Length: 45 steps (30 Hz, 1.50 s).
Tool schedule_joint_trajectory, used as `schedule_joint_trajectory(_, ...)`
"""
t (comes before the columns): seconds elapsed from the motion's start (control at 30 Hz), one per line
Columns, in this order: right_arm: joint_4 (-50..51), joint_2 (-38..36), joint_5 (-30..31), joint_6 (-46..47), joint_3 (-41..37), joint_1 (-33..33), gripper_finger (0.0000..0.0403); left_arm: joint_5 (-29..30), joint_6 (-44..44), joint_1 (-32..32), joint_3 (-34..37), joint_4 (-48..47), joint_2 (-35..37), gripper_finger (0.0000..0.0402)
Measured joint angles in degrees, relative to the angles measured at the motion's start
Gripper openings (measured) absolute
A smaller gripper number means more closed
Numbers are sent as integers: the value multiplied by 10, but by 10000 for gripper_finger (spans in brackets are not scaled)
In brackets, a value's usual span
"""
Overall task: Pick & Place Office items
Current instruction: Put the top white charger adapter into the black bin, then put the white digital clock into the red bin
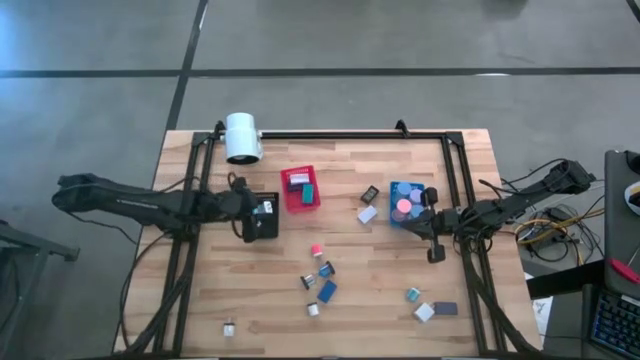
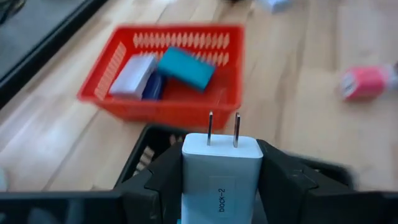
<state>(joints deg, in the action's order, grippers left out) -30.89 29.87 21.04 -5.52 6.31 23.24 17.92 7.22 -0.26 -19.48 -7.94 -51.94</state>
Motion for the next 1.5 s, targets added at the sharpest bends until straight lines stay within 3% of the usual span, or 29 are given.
schedule_joint_trajectory(0.37, 1, -1, 0, -9, 0, 0, 13, 6, 1, 22, 0, 7, -101, 162)
schedule_joint_trajectory(0.87, 1, -1, 0, -8, 0, 0, 13, 1, -1, 25, 0, 20, -156, 164)
schedule_joint_trajectory(1.13, 1, -1, 0, -8, 0, 0, 13, -6, -9, 24, -1, 22, -152, 291)
schedule_joint_trajectory(1.33, 1, -1, 0, -9, 0, 0, 13, -8, -39, 24, -12, 12, -137, 302)
schedule_joint_trajectory(1.5, 2, -1, 0, -9, 0, 0, 13, -17, -62, 23, -75, -61, -123, 302)
